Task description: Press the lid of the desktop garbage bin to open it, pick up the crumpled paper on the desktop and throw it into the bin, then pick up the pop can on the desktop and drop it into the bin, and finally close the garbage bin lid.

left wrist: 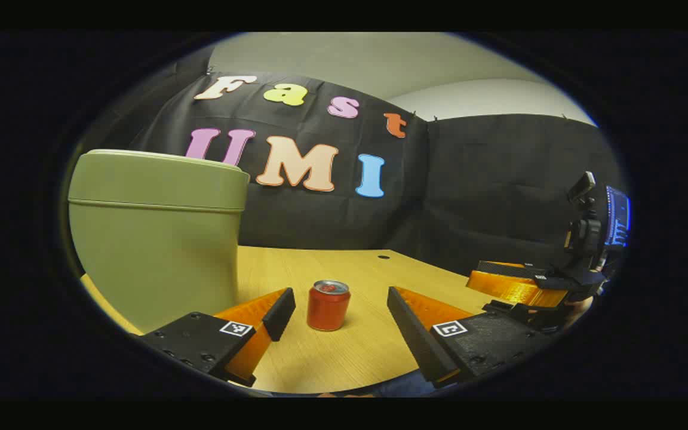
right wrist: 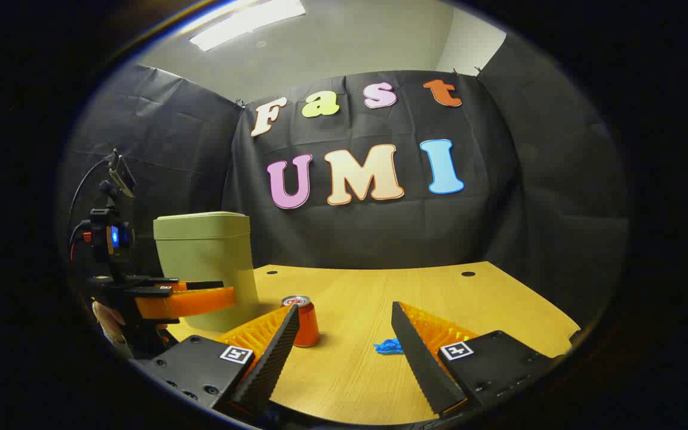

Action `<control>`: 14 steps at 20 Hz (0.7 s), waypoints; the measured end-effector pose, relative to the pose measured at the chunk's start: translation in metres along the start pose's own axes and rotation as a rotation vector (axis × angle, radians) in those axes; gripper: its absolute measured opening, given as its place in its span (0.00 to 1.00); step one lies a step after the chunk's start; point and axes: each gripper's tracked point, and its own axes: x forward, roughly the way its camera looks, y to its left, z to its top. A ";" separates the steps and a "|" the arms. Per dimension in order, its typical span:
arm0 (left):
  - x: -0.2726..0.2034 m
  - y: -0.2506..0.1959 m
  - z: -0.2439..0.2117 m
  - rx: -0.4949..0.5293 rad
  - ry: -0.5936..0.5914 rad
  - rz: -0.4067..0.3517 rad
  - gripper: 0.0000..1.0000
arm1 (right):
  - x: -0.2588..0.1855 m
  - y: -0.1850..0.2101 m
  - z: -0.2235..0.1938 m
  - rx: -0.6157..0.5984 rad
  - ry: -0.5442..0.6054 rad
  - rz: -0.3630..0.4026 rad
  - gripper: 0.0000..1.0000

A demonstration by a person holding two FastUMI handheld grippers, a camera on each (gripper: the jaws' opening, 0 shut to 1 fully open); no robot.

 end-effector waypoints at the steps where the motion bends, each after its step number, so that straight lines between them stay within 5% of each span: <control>1: -0.001 -0.001 -0.001 -0.002 0.003 -0.003 0.93 | -0.001 -0.001 0.001 0.007 -0.006 -0.003 0.97; 14: 0.000 -0.001 -0.006 -0.004 0.025 -0.005 0.93 | -0.003 -0.010 0.005 0.010 -0.014 -0.019 0.97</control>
